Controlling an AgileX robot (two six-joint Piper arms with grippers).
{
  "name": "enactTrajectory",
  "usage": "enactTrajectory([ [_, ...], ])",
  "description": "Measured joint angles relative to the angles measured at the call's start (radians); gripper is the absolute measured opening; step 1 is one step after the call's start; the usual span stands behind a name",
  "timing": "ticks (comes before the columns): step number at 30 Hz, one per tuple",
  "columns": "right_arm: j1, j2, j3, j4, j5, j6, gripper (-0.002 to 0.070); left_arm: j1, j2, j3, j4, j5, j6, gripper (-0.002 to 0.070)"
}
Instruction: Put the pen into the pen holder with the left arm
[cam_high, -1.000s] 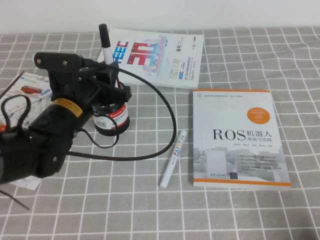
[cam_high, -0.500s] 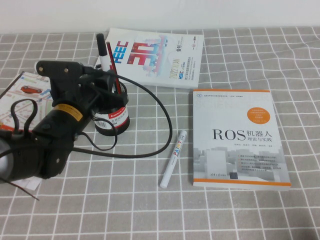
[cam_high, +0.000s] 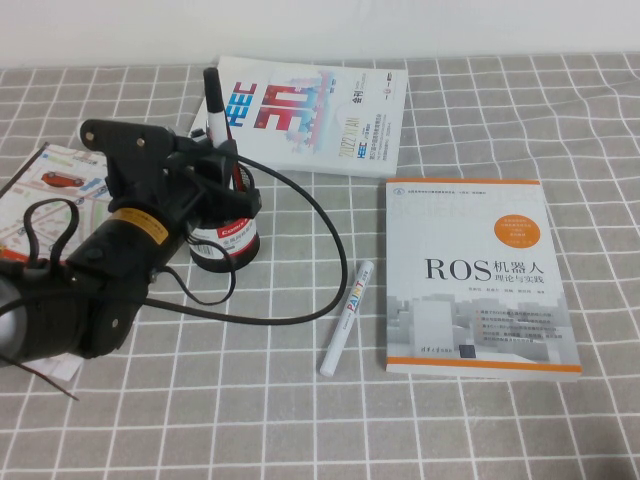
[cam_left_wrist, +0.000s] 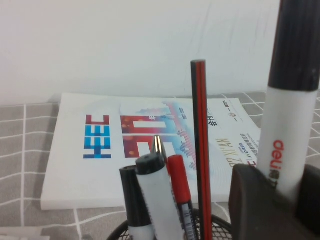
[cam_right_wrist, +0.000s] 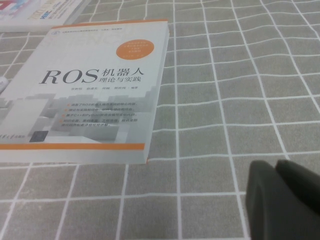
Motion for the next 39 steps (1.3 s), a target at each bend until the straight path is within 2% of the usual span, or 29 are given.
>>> enactTrajectory([
  [7, 0.0, 0.0, 0.0, 0.002, 0.0, 0.0, -0.0015, 0.0, 0.0, 0.0, 0.002, 0.023, 0.0, 0.0262],
  [15, 0.0, 0.0, 0.0, 0.005, 0.0, 0.0, -0.0015, 0.0, -0.09, 0.0, 0.002, 0.065, 0.0, 0.0279],
  [18, 0.0, 0.0, 0.0, 0.005, 0.0, 0.0, -0.0015, 0.0, -0.188, 0.0, 0.02, 0.162, 0.0, 0.0228],
  [22, 0.0, 0.0, 0.0, 0.005, 0.0, 0.0, -0.0015, 0.0, -0.355, 0.0, 0.062, 0.374, -0.014, 0.0061],
  [24, 0.0, 0.0, 0.0, 0.005, 0.0, 0.0, -0.0015, 0.0, -0.448, 0.0, 0.067, 0.48, -0.031, 0.0027],
  [29, 0.0, 0.0, 0.0, 0.007, 0.0, 0.0, -0.0015, 0.0, -0.656, 0.006, 0.069, 0.714, -0.041, 0.0003],
  [39, 0.0, 0.0, 0.0, 0.012, 0.0, 0.0, -0.0015, 0.0, -1.077, 0.217, 0.069, 0.841, -0.083, 0.0],
])
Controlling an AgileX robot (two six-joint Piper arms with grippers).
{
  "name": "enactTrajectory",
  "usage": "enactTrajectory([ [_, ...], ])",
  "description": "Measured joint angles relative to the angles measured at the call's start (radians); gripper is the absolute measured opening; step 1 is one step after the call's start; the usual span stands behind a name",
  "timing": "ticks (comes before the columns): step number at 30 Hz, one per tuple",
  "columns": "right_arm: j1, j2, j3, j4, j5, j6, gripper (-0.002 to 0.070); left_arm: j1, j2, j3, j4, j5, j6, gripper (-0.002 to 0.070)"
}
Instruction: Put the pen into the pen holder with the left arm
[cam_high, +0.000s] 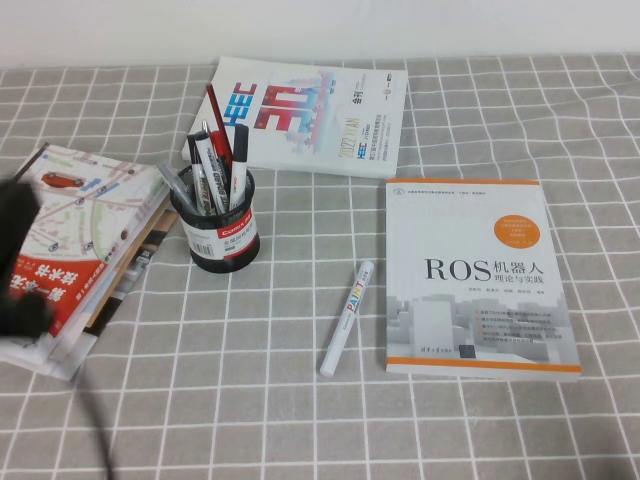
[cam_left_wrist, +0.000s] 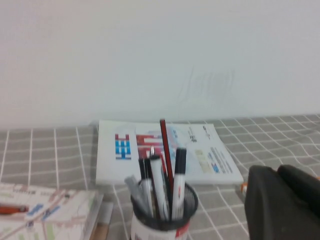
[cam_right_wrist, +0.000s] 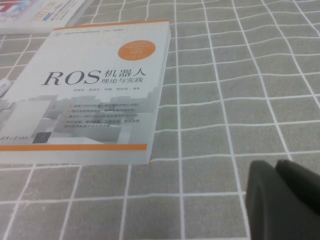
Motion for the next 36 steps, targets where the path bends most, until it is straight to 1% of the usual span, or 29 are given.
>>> enactTrajectory([
  [6, 0.0, 0.0, 0.0, 0.0, 0.0, 0.0, -0.0015, 0.0, -0.217, 0.184, -0.022, 0.02, -0.017, 0.0],
  [10, 0.0, 0.0, 0.0, 0.0, 0.0, 0.0, -0.0015, 0.0, -0.305, 0.297, -0.074, 0.022, -0.08, 0.0],
  [14, 0.0, 0.0, 0.0, 0.0, 0.0, 0.0, -0.0015, 0.0, -0.321, 0.377, -0.085, 0.025, -0.101, 0.0],
  [19, 0.0, 0.0, 0.0, 0.0, 0.0, 0.0, -0.0015, 0.0, -0.321, 0.397, -0.087, 0.027, -0.103, 0.0],
  [25, 0.0, 0.0, 0.0, 0.0, 0.0, 0.0, -0.0015, 0.0, -0.321, 0.399, -0.038, 0.025, -0.09, 0.0],
  [29, 0.0, 0.0, 0.0, 0.0, 0.0, 0.0, -0.0015, 0.0, -0.323, 0.416, 0.002, -0.028, -0.088, 0.0],
  [32, 0.0, 0.0, 0.0, 0.0, 0.0, 0.0, -0.0015, 0.005, -0.341, 0.436, 0.009, -0.065, -0.052, -0.0001],
  [34, 0.0, 0.0, 0.0, 0.0, 0.0, 0.0, -0.0015, 0.023, -0.363, 0.454, -0.03, -0.091, 0.011, -0.0001],
  [36, 0.0, 0.0, 0.0, 0.0, 0.0, 0.0, -0.0015, 0.058, -0.392, 0.481, -0.087, -0.118, 0.086, -0.0001],
])
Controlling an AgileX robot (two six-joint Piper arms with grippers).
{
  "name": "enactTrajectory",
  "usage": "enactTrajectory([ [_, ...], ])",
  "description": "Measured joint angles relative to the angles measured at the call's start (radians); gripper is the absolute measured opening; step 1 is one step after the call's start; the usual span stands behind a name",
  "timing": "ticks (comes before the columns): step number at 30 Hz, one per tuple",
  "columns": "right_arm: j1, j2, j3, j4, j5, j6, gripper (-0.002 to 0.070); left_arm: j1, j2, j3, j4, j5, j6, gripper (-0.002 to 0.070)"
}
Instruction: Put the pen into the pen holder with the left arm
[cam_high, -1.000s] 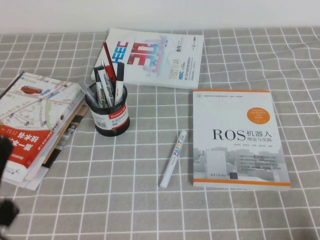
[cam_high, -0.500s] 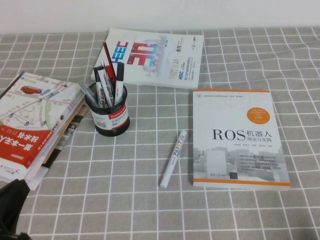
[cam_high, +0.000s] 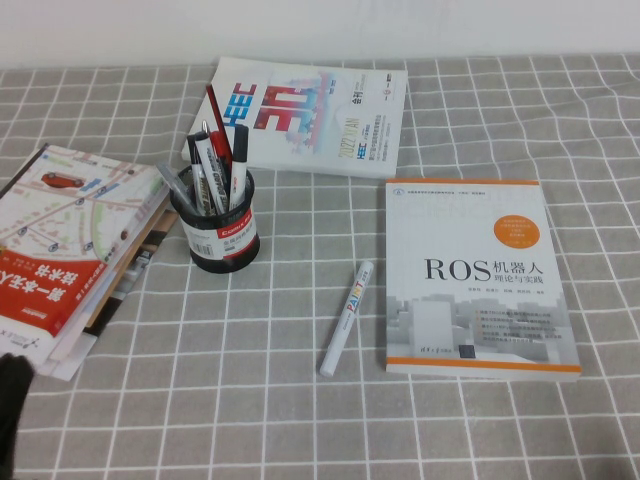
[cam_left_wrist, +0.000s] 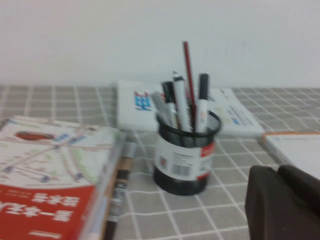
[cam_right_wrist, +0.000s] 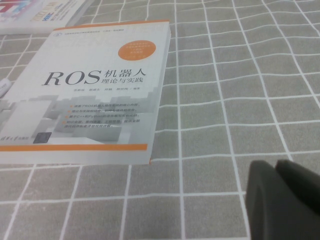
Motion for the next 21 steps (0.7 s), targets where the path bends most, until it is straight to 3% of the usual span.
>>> enactTrajectory([
  [11, 0.0, 0.0, 0.0, 0.0, 0.0, 0.0, -0.0015, 0.158, -0.233, 0.112, -0.125, -0.002, 0.151, -0.0001],
  [21, 0.0, 0.0, 0.0, 0.0, 0.0, 0.0, -0.0015, 0.169, -0.253, 0.112, -0.151, 0.313, 0.213, -0.0001],
])
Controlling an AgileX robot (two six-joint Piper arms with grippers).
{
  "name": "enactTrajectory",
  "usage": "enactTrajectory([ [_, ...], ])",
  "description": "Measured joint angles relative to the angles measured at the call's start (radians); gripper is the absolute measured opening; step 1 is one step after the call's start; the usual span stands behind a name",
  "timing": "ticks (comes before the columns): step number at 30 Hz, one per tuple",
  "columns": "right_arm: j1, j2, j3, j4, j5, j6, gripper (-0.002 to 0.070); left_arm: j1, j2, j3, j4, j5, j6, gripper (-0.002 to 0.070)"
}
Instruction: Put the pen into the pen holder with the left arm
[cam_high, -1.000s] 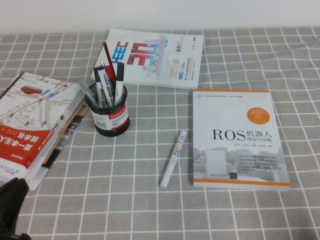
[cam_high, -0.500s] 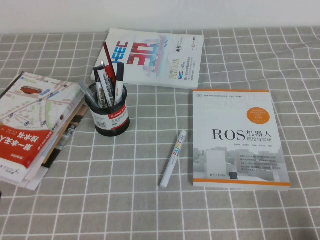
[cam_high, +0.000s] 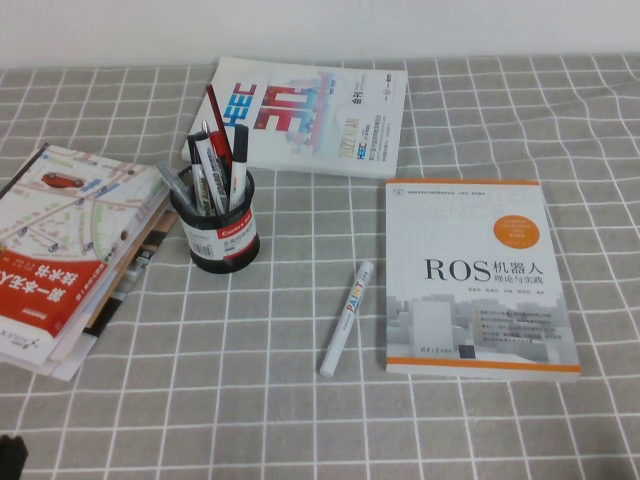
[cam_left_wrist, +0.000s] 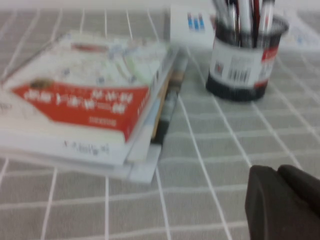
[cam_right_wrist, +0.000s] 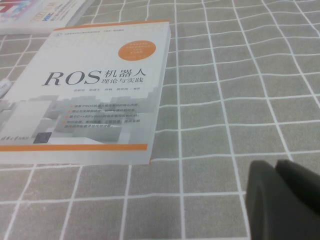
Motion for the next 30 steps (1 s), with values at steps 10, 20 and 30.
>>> enactTrajectory([
  [10, 0.0, 0.0, 0.0, 0.0, 0.0, 0.0, -0.0015, 0.0, 0.0, 0.002, 0.038, 0.05, 0.006, -0.0002],
  [20, 0.0, 0.0, 0.0, 0.0, 0.0, 0.0, -0.0015, 0.0, 0.0, 0.002, 0.04, 0.054, 0.008, -0.0002],
  [30, 0.0, 0.0, 0.0, 0.002, 0.0, 0.0, -0.0015, 0.0, 0.0, 0.002, 0.04, 0.054, 0.009, -0.0002],
])
